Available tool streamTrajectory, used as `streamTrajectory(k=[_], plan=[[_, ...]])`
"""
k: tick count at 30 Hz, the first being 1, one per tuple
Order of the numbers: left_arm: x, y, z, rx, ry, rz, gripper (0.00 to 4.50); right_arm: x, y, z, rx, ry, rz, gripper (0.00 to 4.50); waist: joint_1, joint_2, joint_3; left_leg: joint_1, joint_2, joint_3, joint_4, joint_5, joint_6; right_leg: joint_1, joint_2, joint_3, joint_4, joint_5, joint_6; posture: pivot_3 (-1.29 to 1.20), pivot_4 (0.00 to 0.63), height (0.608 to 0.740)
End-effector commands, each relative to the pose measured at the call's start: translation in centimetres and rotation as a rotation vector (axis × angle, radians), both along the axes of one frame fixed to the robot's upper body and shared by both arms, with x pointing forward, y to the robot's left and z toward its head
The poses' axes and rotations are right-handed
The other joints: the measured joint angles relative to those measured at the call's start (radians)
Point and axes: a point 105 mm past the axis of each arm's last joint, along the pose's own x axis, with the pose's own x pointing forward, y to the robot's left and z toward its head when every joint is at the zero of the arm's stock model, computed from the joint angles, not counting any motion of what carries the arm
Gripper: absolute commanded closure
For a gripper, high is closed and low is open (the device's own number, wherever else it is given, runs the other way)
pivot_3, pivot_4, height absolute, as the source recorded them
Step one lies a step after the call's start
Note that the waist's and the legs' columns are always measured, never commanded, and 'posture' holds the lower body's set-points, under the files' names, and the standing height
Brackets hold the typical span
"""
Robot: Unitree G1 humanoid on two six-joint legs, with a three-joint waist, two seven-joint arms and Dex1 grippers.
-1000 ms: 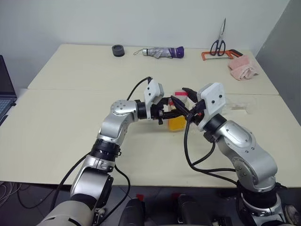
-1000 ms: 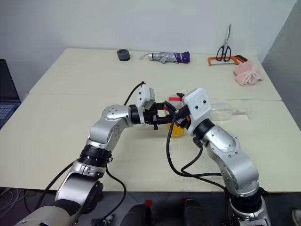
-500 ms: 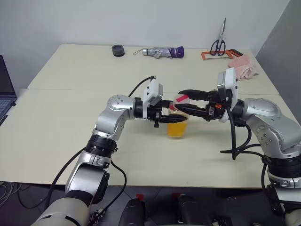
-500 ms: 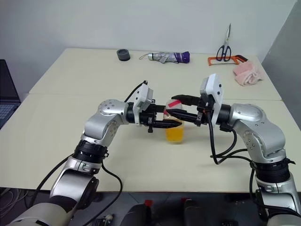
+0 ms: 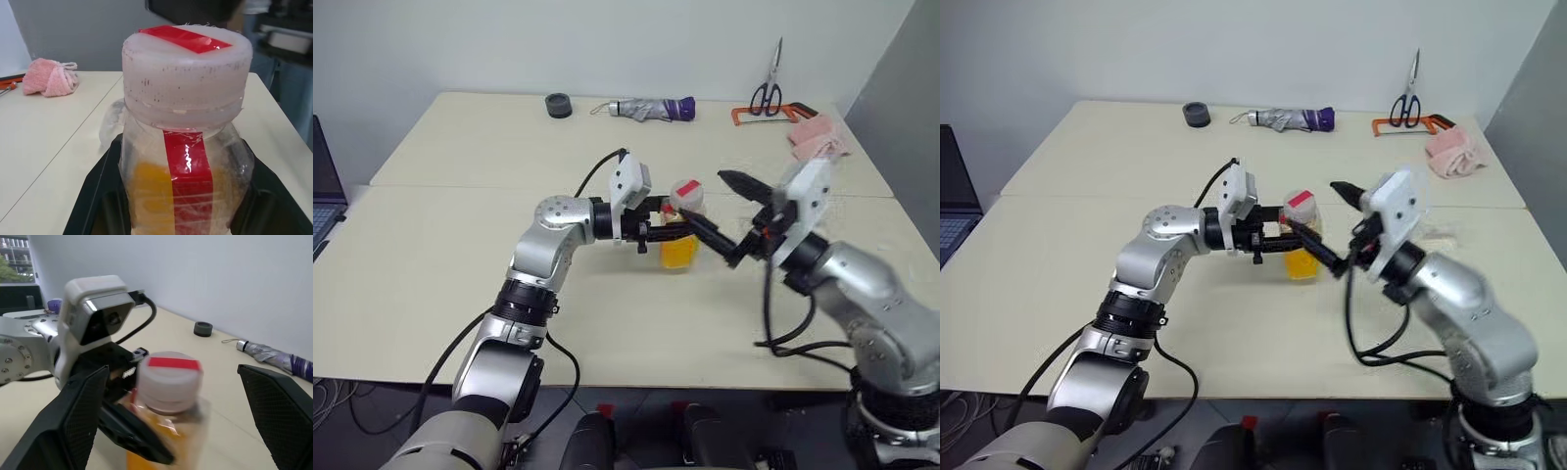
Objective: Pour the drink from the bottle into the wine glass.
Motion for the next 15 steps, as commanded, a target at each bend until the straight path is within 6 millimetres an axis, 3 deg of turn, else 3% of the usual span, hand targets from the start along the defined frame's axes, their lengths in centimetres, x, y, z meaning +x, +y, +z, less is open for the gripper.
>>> streamTrajectory(k=[1,14,15], plan=[[0.3,-0.5,1.3,-0.017,-0.064,0.004,2.58,0.1,0.5,0.7,-0.024,-0.069,-0.102,0.0,0.001,0.0,0.0,0.0,0.0,0.0,0.0,0.0,0.0,0.0,0.0,0.0,0.0,0.0,0.0,0.0,0.15,0.74],[0.4,-0.9,0.9,-0.006,-0.079,-0.003,2.58,1.6,1.5,0.4,0.06,-0.055,-0.246,0.0,0.001,0.0,0.0,0.0,0.0,0.001,0.0,0.0,0.0,0.0,0.0,0.0,-0.001,0.0,0.0,0.0,0.15,0.74],[0.5,-0.8,0.9,-0.004,-0.08,-0.002,2.58,1.7,1.5,0.4,0.061,-0.052,-0.251,0.17,0.001,0.0,0.0,0.0,0.0,0.001,0.0,0.0,0.0,0.0,0.0,0.0,-0.001,0.0,0.0,0.0,0.15,0.74]])
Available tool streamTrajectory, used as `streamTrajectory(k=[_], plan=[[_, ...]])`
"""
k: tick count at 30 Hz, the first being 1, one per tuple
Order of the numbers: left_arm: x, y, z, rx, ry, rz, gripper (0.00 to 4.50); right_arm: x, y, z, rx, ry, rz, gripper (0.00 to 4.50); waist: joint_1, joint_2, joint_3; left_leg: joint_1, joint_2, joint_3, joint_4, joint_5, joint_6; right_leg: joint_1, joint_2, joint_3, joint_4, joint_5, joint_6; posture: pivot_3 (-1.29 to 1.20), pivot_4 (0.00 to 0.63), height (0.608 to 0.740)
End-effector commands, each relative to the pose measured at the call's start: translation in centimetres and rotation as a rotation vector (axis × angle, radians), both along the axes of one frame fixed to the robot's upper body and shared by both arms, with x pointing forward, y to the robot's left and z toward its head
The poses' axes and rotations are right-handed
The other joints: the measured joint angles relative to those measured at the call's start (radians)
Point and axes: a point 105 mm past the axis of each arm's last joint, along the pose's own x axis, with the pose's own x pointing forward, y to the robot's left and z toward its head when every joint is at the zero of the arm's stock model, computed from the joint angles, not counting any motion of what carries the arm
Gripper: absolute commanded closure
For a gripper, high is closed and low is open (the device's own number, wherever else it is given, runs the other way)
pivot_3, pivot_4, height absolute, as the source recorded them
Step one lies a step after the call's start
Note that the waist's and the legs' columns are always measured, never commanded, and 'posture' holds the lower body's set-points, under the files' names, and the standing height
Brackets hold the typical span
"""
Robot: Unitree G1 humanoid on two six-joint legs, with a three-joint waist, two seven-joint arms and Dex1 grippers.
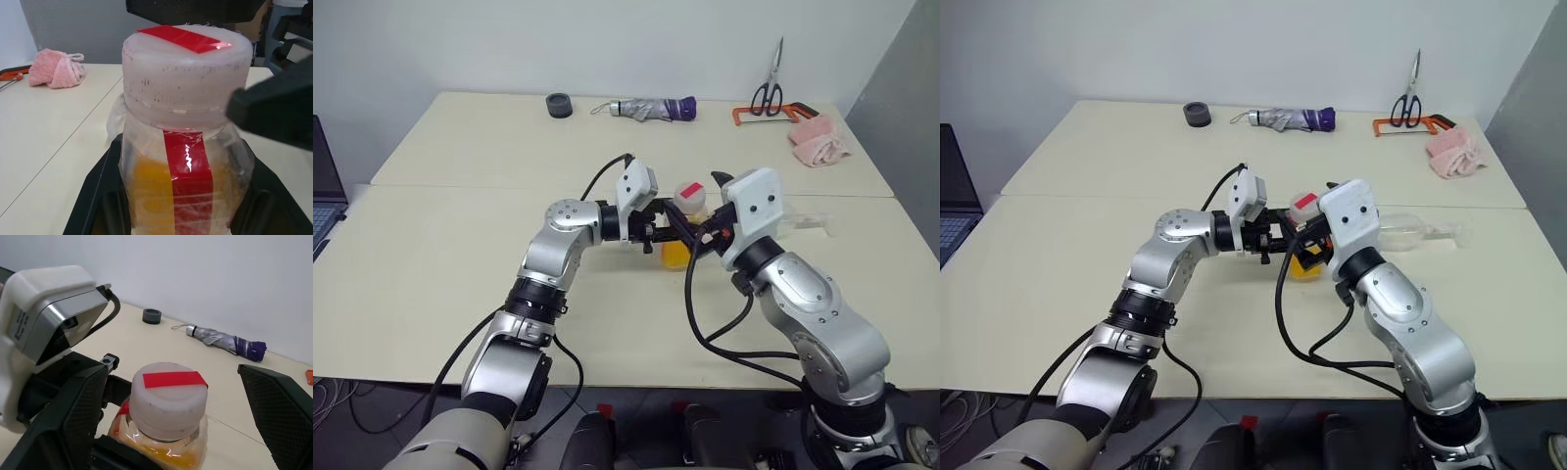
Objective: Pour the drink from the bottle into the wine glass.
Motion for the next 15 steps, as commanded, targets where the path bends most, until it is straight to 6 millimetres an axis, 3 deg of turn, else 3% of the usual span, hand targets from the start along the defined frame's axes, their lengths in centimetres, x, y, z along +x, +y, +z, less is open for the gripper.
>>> streamTrajectory(k=[1,8,15], plan=[[-0.3,-0.3,1.5,-0.011,-0.072,-0.023,2.58,0.0,0.0,1.1,0.019,-0.047,-0.016,0.37,0.0,0.0,0.0,0.0,0.0,0.0,0.0,0.0,0.0,0.0,0.0,0.0,0.0,0.0,0.0,0.0,0.15,0.74],[-0.3,-0.2,1.4,-0.007,-0.074,-0.015,2.58,-0.1,0.2,1.1,0.029,-0.05,0.005,2.59,0.0,0.0,0.0,0.0,0.0,0.0,0.0,0.0,0.0,0.0,0.0,0.0,0.0,0.0,0.0,0.0,0.15,0.74],[-0.4,0.1,1.3,-0.001,-0.064,-0.02,2.58,-1.0,1.4,0.8,-0.002,-0.07,0.122,2.6,0.0,0.0,0.0,0.0,0.0,0.0,0.0,0.0,0.0,0.0,0.0,0.0,0.0,0.0,0.0,0.0,0.15,0.74]])
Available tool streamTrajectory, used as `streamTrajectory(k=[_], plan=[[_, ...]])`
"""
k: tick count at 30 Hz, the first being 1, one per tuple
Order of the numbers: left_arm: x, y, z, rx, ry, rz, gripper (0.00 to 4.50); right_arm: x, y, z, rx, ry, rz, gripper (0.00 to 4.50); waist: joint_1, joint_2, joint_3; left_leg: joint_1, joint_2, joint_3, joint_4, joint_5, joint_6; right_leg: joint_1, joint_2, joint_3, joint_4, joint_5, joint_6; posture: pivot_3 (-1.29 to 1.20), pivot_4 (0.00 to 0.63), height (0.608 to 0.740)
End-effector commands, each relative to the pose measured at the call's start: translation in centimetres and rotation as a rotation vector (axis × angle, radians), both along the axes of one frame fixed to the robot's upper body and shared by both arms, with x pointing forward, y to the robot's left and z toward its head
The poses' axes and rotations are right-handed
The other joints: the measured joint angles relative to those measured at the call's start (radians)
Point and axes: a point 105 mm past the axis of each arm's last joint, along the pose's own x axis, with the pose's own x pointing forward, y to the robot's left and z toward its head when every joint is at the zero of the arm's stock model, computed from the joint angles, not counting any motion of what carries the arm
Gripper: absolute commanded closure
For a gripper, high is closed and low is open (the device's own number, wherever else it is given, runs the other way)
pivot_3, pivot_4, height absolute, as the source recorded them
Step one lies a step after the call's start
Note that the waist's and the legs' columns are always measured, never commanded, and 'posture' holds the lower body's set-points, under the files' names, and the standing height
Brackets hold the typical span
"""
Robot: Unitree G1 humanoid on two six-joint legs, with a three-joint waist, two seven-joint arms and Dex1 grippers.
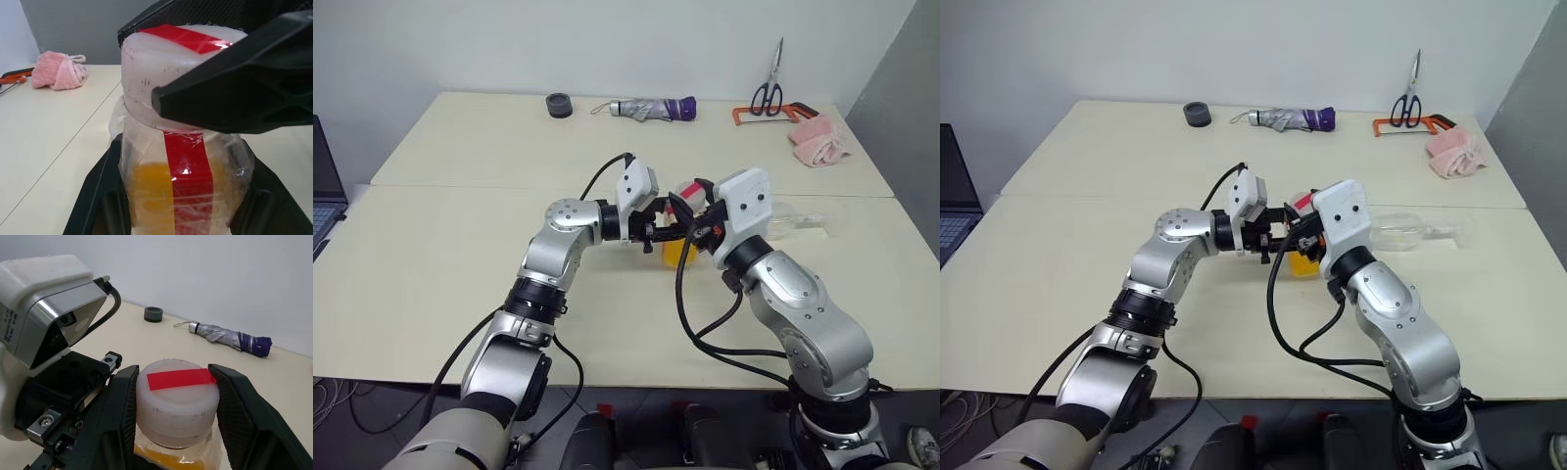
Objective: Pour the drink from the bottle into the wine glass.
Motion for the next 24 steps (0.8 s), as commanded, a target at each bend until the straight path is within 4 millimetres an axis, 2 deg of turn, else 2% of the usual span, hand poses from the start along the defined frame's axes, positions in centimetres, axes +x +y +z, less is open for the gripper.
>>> streamTrajectory(k=[1,5,8,13,18,20,24], plan=[[-0.5,0.0,1.2,-0.005,-0.045,-0.029,2.58,-1.2,0.9,1.0,-0.018,-0.075,0.127,2.6,0.0,0.0,0.0,0.0,0.0,0.0,0.0,0.0,0.0,0.0,0.0,0.0,0.0,0.0,0.0,0.0,0.15,0.74],[-1.1,0.3,1.5,0.004,-0.023,-0.087,2.58,-1.5,0.7,0.7,-0.032,-0.056,0.401,2.6,-0.001,0.0,0.0,0.0,0.0,0.002,0.0,0.0,0.0,0.0,0.0,0.0,0.0,0.0,0.0,0.0,0.15,0.74],[-1.4,0.6,1.9,0.016,-0.024,-0.118,2.59,-0.6,-0.6,0.0,-0.078,0.017,0.532,2.6,-0.001,0.0,0.0,0.0,0.0,0.003,0.0,0.0,0.0,0.0,0.0,0.0,0.0,0.0,0.0,0.0,0.15,0.74],[-1.5,1.3,2.4,0.043,-0.044,-0.144,2.6,1.7,-2.8,-0.1,-0.126,0.072,0.568,2.6,-0.002,0.0,0.0,0.001,0.0,0.003,0.0,0.0,0.0,0.0,0.001,0.0,0.0,0.0,0.0,0.0,0.15,0.74],[-1.6,1.6,2.4,0.044,-0.049,-0.142,2.6,1.2,-3.0,-0.2,-0.124,0.127,0.628,2.6,0.0,0.0,0.0,0.0,0.0,0.003,0.0,0.0,0.0,0.0,0.0,0.0,0.0,0.0,0.0,0.0,0.15,0.74],[-1.5,1.6,2.3,0.038,-0.048,-0.127,2.6,1.3,-3.2,0.2,-0.118,0.099,0.599,2.6,0.0,0.0,0.0,0.0,0.0,0.003,0.0,0.0,0.0,0.0,0.0,0.0,0.0,0.0,0.0,0.0,0.15,0.74],[-1.3,1.7,2.3,0.028,-0.043,-0.108,2.61,1.7,-3.5,1.1,-0.115,0.001,0.489,1.25,0.0,0.0,0.0,0.0,0.0,0.003,0.0,0.0,0.0,0.0,0.0,0.0,0.0,0.0,0.0,0.0,0.15,0.74]])
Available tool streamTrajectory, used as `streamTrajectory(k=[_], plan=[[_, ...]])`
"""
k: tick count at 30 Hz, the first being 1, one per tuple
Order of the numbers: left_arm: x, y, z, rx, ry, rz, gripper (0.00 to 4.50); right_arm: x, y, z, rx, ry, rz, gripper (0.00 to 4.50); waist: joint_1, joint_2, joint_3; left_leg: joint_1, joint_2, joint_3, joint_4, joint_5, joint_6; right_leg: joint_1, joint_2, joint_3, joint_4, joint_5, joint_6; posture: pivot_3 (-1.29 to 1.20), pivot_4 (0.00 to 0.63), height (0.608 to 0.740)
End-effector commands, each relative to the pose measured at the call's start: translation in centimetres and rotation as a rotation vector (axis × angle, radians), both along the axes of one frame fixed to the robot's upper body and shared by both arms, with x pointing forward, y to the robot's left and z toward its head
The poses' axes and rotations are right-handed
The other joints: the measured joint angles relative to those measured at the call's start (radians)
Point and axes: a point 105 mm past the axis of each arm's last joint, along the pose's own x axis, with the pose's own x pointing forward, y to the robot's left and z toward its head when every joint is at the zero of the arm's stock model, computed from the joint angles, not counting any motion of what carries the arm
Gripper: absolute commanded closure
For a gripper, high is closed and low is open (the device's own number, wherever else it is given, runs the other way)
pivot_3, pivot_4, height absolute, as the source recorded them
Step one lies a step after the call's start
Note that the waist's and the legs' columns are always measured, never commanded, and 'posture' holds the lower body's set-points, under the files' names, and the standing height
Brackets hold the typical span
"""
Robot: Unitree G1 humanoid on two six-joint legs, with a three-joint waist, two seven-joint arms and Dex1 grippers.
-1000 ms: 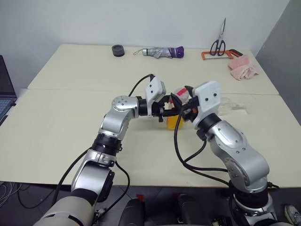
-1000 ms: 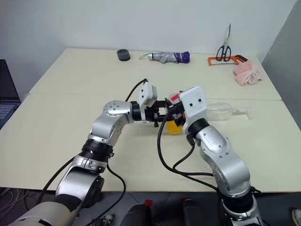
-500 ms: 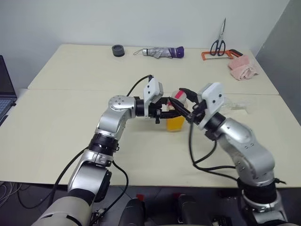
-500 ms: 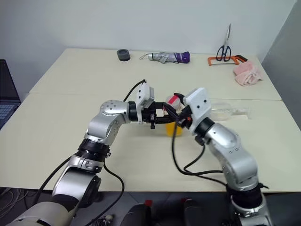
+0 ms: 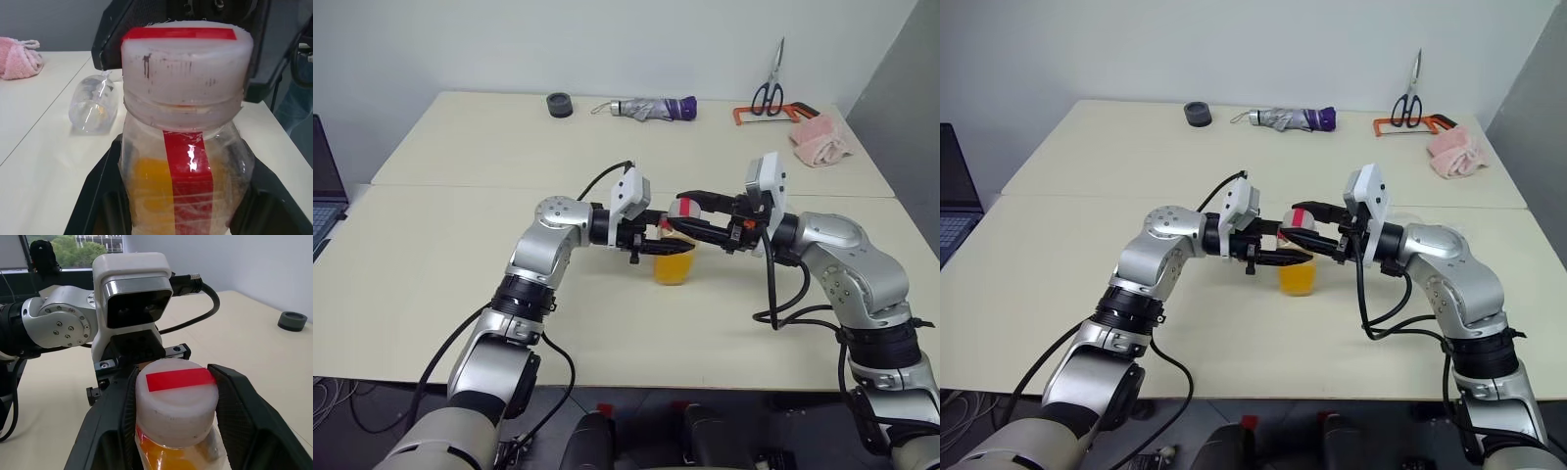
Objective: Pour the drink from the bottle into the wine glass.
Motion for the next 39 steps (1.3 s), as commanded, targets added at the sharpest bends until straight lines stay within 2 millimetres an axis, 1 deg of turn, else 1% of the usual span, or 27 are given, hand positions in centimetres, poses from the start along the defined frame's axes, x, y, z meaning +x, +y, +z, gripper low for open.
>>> streamTrajectory(k=[1,2,6,10,15,19,26,39], plan=[[-0.1,0.5,2.6,-0.054,-0.083,0.006,2.61,-0.1,-1.1,1.6,0.031,-0.116,-0.118,0.94,-0.001,0.0,0.0,0.0,0.0,0.0,0.0,0.0,0.0,0.0,0.0,0.0,0.0,0.0,0.0,0.0,0.15,0.74],[0.0,0.5,2.5,-0.054,-0.082,0.01,2.61,-0.6,-1.0,1.8,0.041,-0.137,-0.136,0.57,0.0,0.0,0.0,0.0,0.0,0.0,0.0,0.0,0.0,0.0,0.0,0.001,0.0,0.0,0.0,0.0,0.15,0.74],[0.2,0.8,2.4,-0.052,-0.082,0.022,2.61,-2.4,-0.5,2.2,0.061,-0.2,-0.207,0.56,0.001,0.0,0.0,0.0,0.0,-0.001,0.0,0.0,0.0,0.0,0.0,0.0,0.0,0.0,0.0,0.0,0.15,0.74],[0.3,0.8,2.3,-0.052,-0.083,0.027,2.61,-3.3,0.4,2.5,0.064,-0.25,-0.271,0.56,-0.001,0.0,0.0,0.0,0.0,-0.001,0.0,0.0,0.0,0.0,0.0,0.001,0.0,0.0,0.0,0.0,0.15,0.74],[0.4,0.7,2.1,-0.051,-0.085,0.027,2.61,-3.3,1.4,2.4,0.051,-0.276,-0.302,0.56,-0.001,0.0,0.0,0.0,0.0,0.0,0.0,0.0,0.0,0.0,0.001,0.0,0.001,0.0,0.0,0.0,0.15,0.74],[0.4,0.4,2.1,-0.051,-0.089,0.019,2.61,-3.0,1.9,1.8,0.009,-0.289,-0.301,0.56,0.0,0.0,0.0,0.0,0.0,0.0,0.0,0.0,0.0,0.0,0.0,0.001,0.001,0.0,0.0,0.0,0.15,0.74],[0.3,0.4,2.1,-0.052,-0.091,0.015,2.61,-2.2,1.4,2.3,0.029,-0.302,-0.35,0.56,-0.001,0.0,0.0,0.0,0.0,0.0,0.0,0.0,0.0,0.0,0.001,0.0,0.001,0.0,0.0,0.0,0.15,0.74],[0.3,0.7,2.2,-0.053,-0.091,0.02,2.61,-2.0,1.0,1.8,0.024,-0.281,-0.37,0.56,-0.001,0.0,0.0,0.0,0.0,0.0,0.0,0.0,0.0,0.0,0.0,0.001,0.001,0.0,0.0,0.0,0.15,0.74]])
